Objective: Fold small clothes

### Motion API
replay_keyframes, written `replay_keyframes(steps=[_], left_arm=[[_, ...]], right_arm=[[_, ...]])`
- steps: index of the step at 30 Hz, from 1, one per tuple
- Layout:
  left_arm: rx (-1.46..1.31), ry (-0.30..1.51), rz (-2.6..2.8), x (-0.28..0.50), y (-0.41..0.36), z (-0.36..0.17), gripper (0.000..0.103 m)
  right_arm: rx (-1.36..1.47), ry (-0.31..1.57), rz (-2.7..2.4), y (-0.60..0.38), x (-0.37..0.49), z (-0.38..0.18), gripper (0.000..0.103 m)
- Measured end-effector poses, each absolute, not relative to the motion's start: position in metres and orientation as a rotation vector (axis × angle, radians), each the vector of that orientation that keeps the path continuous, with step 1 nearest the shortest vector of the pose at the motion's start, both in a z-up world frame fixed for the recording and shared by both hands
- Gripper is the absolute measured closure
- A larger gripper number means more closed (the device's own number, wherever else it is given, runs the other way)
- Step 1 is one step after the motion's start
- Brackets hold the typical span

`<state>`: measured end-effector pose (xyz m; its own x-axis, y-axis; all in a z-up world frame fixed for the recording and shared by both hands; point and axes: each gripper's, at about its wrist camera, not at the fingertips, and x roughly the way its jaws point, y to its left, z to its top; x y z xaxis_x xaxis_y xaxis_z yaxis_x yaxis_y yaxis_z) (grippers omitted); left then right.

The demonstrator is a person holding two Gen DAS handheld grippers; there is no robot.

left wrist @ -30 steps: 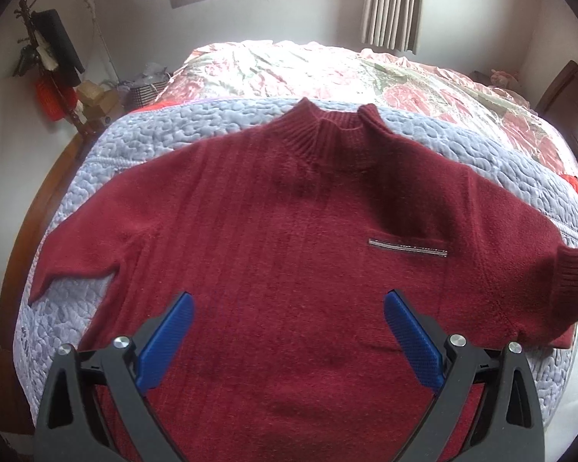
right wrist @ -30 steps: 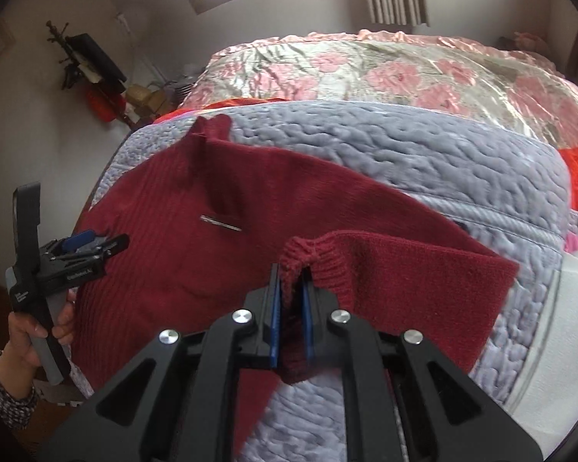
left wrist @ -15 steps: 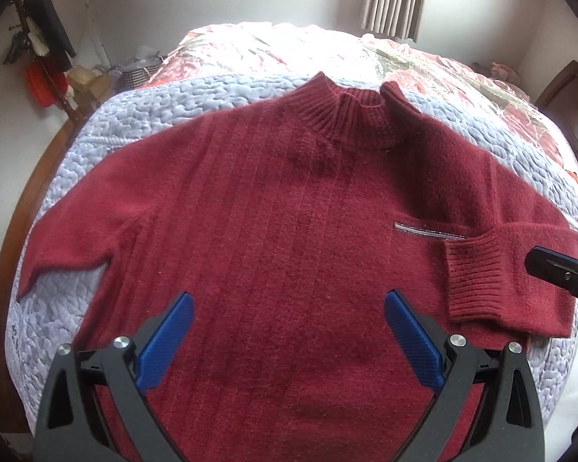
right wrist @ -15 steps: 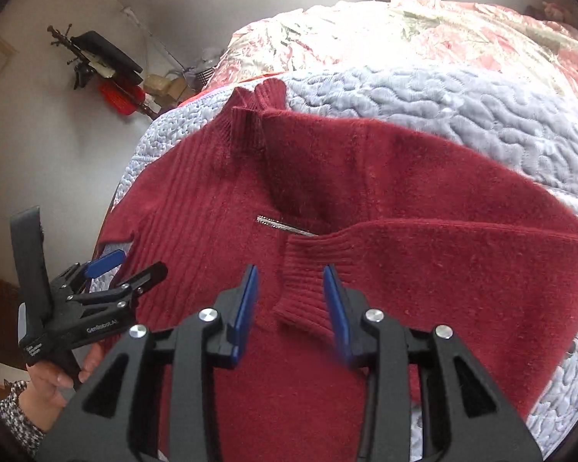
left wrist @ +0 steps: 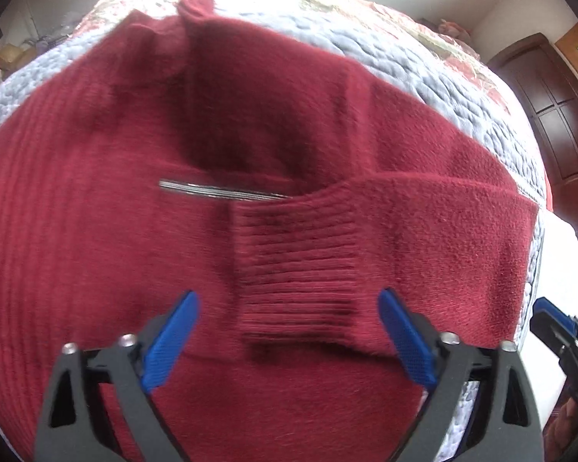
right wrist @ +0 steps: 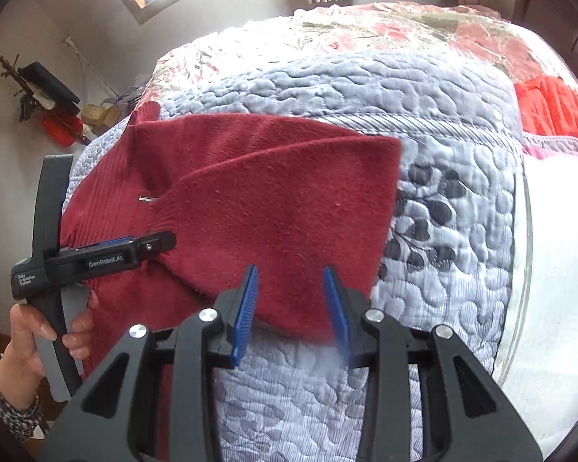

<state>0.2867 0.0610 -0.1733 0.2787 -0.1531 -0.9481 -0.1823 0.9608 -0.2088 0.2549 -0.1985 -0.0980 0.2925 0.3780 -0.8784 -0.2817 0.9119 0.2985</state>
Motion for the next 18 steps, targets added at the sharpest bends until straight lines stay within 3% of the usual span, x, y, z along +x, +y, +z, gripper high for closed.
replay_keyframes(steps=[6, 12, 18], left_arm=[[-0.373, 1.274, -0.017, 0.289, 0.048, -0.173, 0.083], [-0.386, 1.15, -0.055, 0.279, 0.05, -0.134, 0.087], [-0.371, 0.999, -0.008, 0.266, 0.102, -0.081, 0.087]], right_arm=[[0.11, 1.193, 0.414, -0.219, 0.243, -0.103, 0.067], [0.139, 1.19, 0.414, -0.222, 0.242, -0.1, 0.067], [0.162, 1.181, 0.448, -0.213, 0.245, -0.092, 0.067]])
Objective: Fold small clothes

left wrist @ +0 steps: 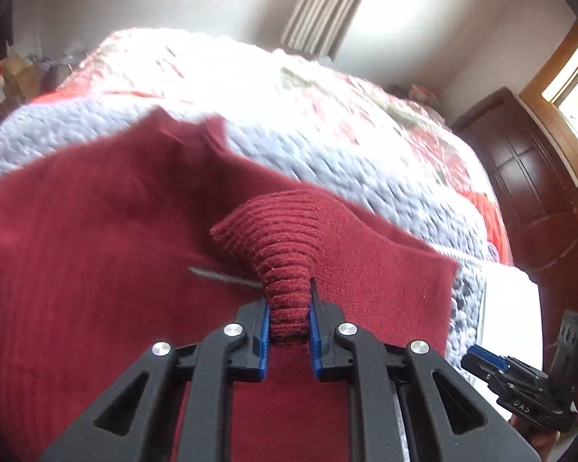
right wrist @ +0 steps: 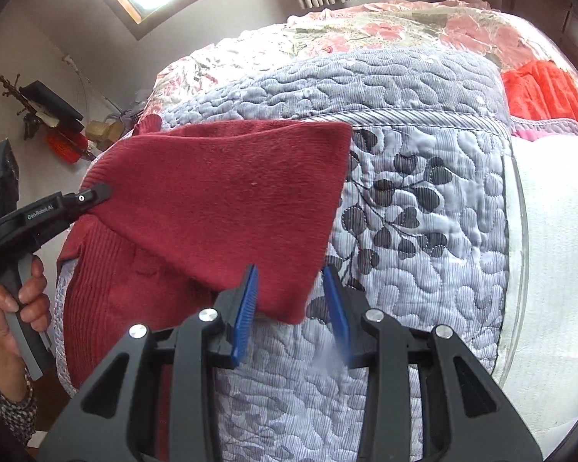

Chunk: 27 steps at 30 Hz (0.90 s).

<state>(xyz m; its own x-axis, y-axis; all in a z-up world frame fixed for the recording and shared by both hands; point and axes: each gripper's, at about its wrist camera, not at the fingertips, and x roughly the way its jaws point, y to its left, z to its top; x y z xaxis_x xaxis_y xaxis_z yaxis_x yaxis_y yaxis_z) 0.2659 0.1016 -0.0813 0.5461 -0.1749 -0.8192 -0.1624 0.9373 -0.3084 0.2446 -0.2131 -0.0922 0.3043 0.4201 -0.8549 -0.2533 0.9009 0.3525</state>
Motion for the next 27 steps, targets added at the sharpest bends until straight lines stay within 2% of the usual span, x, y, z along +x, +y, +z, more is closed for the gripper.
replay_keyframes(steps=[5, 10, 12, 15, 16, 17, 18, 19, 20, 22, 24, 27], left_arm=[[-0.338, 0.957, 0.121, 0.253, 0.173, -0.067, 0.087], [-0.344, 0.974, 0.233, 0.248, 0.233, -0.087, 0.087], [-0.351, 0.991, 0.24, 0.247, 0.24, -0.096, 0.087], [-0.334, 1.016, 0.245, 0.245, 0.24, -0.114, 0.087], [-0.329, 1.023, 0.241, 0.246, 0.239, -0.119, 0.087], [-0.328, 1.029, 0.237, 0.246, 0.238, -0.125, 0.087], [-0.326, 1.033, 0.238, 0.246, 0.237, -0.127, 0.086], [-0.32, 1.037, 0.238, 0.248, 0.238, -0.13, 0.086], [-0.308, 1.041, 0.239, 0.249, 0.239, -0.133, 0.084], [-0.293, 1.053, 0.255, 0.25, 0.247, -0.138, 0.078], [-0.294, 1.051, 0.274, 0.246, 0.258, -0.139, 0.065], [-0.234, 1.045, 0.373, 0.237, 0.279, -0.139, 0.064]], right_arm=[[0.186, 1.2, 0.488, -0.188, 0.251, -0.096, 0.067], [0.217, 1.234, 0.523, -0.156, 0.264, -0.108, 0.061], [0.214, 1.254, 0.542, -0.14, 0.269, -0.112, 0.061], [0.201, 1.294, 0.549, -0.118, 0.275, -0.122, 0.053], [0.182, 1.307, 0.537, -0.111, 0.278, -0.126, 0.053], [0.162, 1.321, 0.523, -0.105, 0.279, -0.13, 0.055], [0.144, 1.333, 0.511, -0.101, 0.281, -0.135, 0.065], [0.117, 1.348, 0.488, -0.098, 0.283, -0.14, 0.081], [0.093, 1.356, 0.466, -0.097, 0.282, -0.143, 0.086], [0.093, 1.356, 0.449, -0.1, 0.284, -0.145, 0.092], [0.09, 1.356, 0.442, -0.104, 0.282, -0.145, 0.092], [0.094, 1.361, 0.452, -0.105, 0.282, -0.145, 0.087]])
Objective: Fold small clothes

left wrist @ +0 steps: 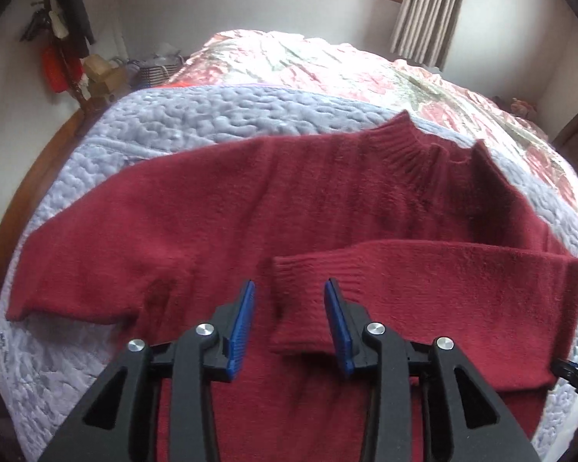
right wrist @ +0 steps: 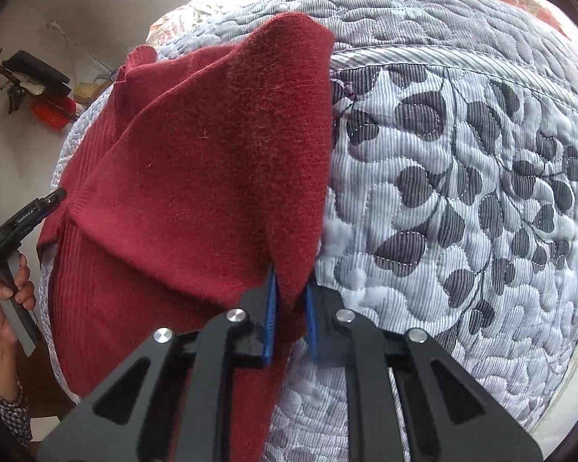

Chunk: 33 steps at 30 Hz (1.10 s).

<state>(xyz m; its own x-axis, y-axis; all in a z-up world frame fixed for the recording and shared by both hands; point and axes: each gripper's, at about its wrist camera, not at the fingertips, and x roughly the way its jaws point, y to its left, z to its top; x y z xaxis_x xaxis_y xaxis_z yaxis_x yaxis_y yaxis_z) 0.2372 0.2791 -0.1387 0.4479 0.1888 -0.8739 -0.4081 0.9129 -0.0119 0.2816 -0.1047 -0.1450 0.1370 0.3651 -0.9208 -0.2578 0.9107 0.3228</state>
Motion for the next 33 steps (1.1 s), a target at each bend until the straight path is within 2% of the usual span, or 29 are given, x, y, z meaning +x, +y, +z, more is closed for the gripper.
replay_keyframes(steps=[4, 8, 14, 15, 17, 20, 23, 26, 29, 33], left_arm=[[-0.311, 1.07, 0.371, 0.215, 0.298, -0.139, 0.064], [-0.453, 1.121, 0.291, 0.205, 0.293, -0.151, 0.064], [-0.558, 1.209, 0.263, 0.234, 0.276, -0.18, 0.059], [-0.569, 1.212, 0.282, 0.237, 0.278, -0.183, 0.068], [-0.605, 1.153, 0.288, 0.239, 0.281, -0.174, 0.077], [-0.506, 1.031, 0.273, 0.237, 0.27, -0.143, 0.08], [-0.398, 0.983, 0.259, 0.231, 0.256, -0.131, 0.079], [-0.388, 1.07, 0.305, 0.225, 0.266, -0.153, 0.071], [-0.408, 1.116, 0.433, 0.214, 0.29, -0.164, 0.072], [-0.449, 1.055, 0.44, 0.207, 0.301, -0.143, 0.071]], right_arm=[[0.082, 1.334, 0.453, -0.111, 0.276, -0.134, 0.078], [0.086, 1.318, 0.465, -0.119, 0.275, -0.132, 0.078], [0.07, 1.34, 0.453, -0.108, 0.283, -0.139, 0.078], [0.076, 1.348, 0.451, -0.105, 0.282, -0.143, 0.078], [0.08, 1.351, 0.454, -0.103, 0.282, -0.148, 0.078], [0.081, 1.344, 0.46, -0.101, 0.283, -0.152, 0.078], [0.097, 1.344, 0.461, -0.103, 0.282, -0.157, 0.077], [0.098, 1.347, 0.465, -0.108, 0.281, -0.159, 0.077], [0.074, 1.342, 0.462, -0.107, 0.278, -0.154, 0.077], [0.041, 1.283, 0.471, -0.098, 0.27, -0.127, 0.077]])
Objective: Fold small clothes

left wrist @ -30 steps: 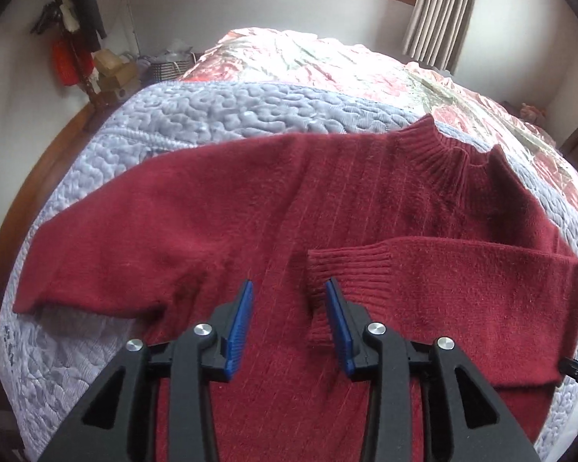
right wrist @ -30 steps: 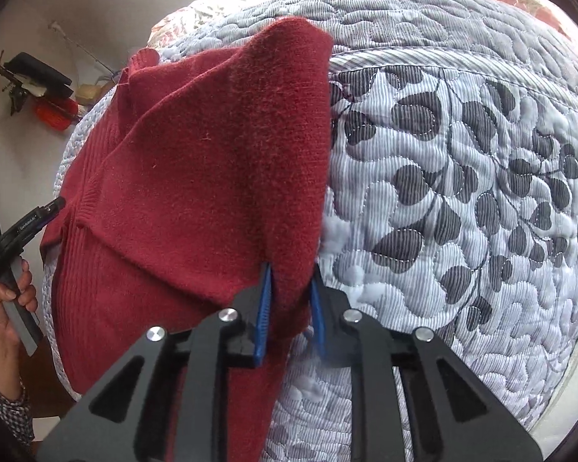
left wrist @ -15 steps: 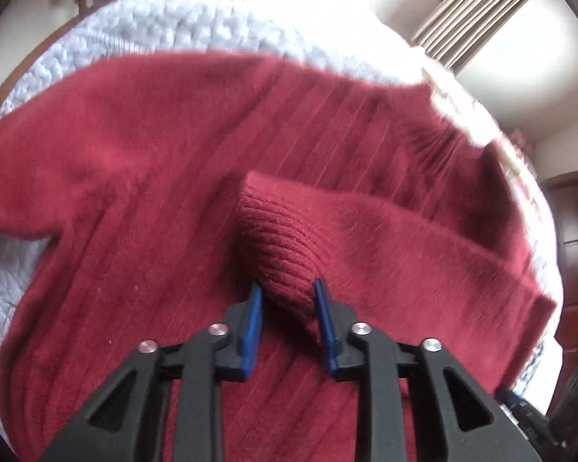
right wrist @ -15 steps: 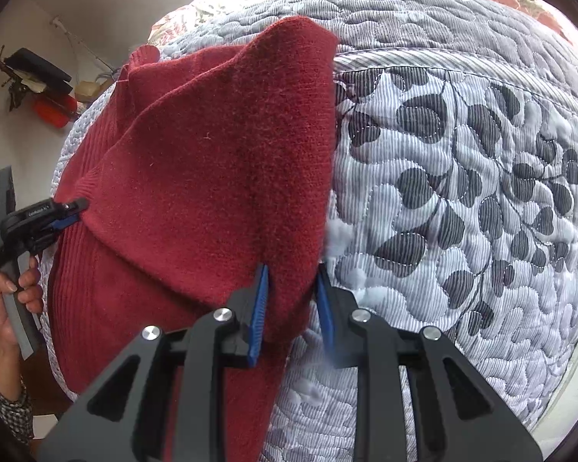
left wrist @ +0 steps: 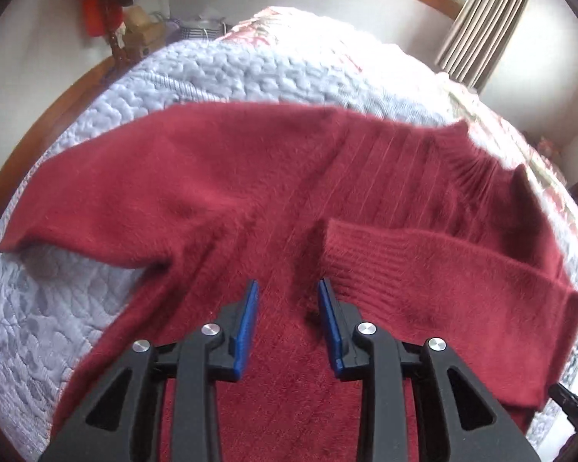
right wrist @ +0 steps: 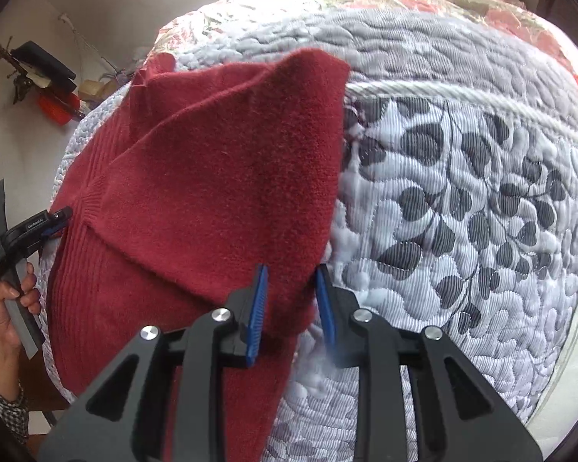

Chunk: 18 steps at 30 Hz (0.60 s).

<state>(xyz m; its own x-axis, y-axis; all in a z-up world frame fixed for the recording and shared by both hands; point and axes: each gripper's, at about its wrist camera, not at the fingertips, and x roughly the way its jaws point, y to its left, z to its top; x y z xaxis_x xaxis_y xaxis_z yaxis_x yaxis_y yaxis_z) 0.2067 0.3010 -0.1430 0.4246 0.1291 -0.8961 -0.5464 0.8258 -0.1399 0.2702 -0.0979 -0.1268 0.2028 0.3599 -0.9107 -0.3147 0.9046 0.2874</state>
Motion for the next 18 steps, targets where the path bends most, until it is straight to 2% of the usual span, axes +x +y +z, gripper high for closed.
replay_keyframes(steps=[4, 11, 18], left_arm=[[-0.431, 1.039, 0.338, 0.22, 0.283, -0.133, 0.065], [-0.346, 1.176, 0.291, 0.253, 0.265, -0.183, 0.063], [-0.344, 1.17, 0.24, 0.253, 0.268, -0.166, 0.059]], right_arm=[[0.027, 1.276, 0.527, -0.078, 0.27, -0.117, 0.073], [0.006, 1.336, 0.391, -0.077, 0.275, -0.152, 0.073], [0.03, 1.315, 0.292, -0.094, 0.262, -0.133, 0.067]])
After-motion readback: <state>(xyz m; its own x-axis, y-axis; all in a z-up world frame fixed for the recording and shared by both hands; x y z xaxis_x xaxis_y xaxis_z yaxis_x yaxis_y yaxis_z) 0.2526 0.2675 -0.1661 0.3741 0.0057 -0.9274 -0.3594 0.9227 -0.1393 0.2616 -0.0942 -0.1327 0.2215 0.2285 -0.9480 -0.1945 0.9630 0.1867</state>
